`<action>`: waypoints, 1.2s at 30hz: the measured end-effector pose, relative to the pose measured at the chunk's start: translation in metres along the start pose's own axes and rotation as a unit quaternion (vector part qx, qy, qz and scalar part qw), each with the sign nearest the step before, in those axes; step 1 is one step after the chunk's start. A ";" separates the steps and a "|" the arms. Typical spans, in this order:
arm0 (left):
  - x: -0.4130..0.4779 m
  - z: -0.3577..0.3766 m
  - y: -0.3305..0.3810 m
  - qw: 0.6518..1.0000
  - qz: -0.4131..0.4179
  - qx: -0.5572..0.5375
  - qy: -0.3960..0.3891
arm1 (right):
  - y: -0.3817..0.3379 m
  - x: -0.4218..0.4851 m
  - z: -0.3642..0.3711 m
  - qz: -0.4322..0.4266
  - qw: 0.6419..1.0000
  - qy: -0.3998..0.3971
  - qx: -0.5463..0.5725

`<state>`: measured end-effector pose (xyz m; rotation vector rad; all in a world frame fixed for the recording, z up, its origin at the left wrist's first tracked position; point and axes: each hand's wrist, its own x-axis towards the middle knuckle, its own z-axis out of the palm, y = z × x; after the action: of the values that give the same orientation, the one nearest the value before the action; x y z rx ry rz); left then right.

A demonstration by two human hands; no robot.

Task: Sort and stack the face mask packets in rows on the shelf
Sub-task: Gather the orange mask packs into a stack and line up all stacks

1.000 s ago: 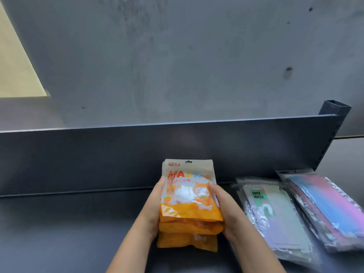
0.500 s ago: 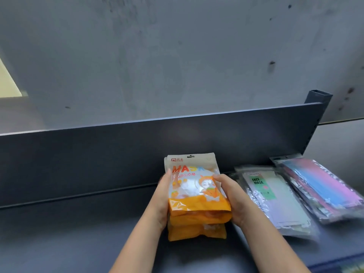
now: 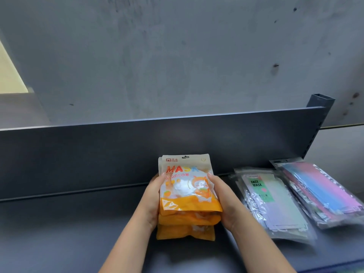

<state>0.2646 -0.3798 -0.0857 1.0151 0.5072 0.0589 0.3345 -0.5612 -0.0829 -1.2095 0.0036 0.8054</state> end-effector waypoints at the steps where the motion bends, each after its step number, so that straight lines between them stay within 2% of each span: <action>1: -0.001 0.000 0.000 1.000 -0.005 -0.004 -0.001 | 0.001 -0.001 0.001 -0.001 1.000 0.000 -0.008; 10: -0.004 -0.004 -0.002 0.999 0.002 0.004 0.033 | 0.005 0.000 -0.001 -0.003 0.999 0.011 -0.033; 12: -0.006 -0.005 0.001 0.997 0.027 0.059 0.043 | 0.003 0.000 -0.004 -0.027 0.999 0.015 -0.045; 14: -0.010 -0.007 0.009 0.976 0.078 0.169 0.111 | -0.002 -0.002 -0.005 -0.082 0.987 0.058 -0.124; 15: -0.010 -0.008 0.014 0.948 0.118 0.250 0.156 | -0.007 -0.006 -0.003 -0.113 0.967 0.101 -0.204; 16: -0.013 -0.009 0.021 0.902 0.159 0.357 0.182 | -0.012 -0.010 -0.003 -0.149 0.936 0.138 -0.288; 17: -0.015 -0.009 0.028 0.834 0.193 0.479 0.195 | -0.016 -0.014 -0.003 -0.186 0.897 0.159 -0.367; 18: -0.019 -0.006 0.034 0.750 0.223 0.587 0.206 | -0.019 -0.018 -0.002 -0.215 0.857 0.167 -0.437; 19: -0.023 -0.002 0.038 0.673 0.256 0.661 0.211 | -0.021 -0.021 -0.003 -0.237 0.819 0.169 -0.495; 20: -0.028 0.006 0.040 0.614 0.283 0.706 0.210 | -0.023 -0.023 -0.003 -0.251 0.782 0.168 -0.546; 21: -0.035 0.016 0.041 0.574 0.307 0.730 0.207 | -0.025 -0.026 -0.004 -0.263 0.749 0.169 -0.584; 23: -0.042 0.036 0.036 0.540 0.339 0.744 0.198 | -0.027 -0.032 -0.006 -0.290 0.702 0.177 -0.625; 24: -0.043 0.045 0.031 0.532 0.353 0.744 0.196 | -0.027 -0.036 -0.008 -0.301 0.687 0.181 -0.637; 26: -0.041 0.064 0.020 0.539 0.379 0.726 0.199 | -0.028 -0.043 -0.017 -0.318 0.668 0.190 -0.646; 29: -0.035 0.091 0.003 0.554 0.400 0.704 0.194 | -0.029 -0.048 -0.041 -0.314 0.659 0.214 -0.649; 36: -0.021 0.149 -0.032 0.578 0.387 0.709 0.113 | -0.033 -0.060 -0.111 -0.245 0.710 0.288 -0.595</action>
<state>0.3049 -0.5211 -0.0411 2.8396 0.1998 0.6663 0.3540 -0.6895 -0.0745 -2.5142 -0.3688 -0.2137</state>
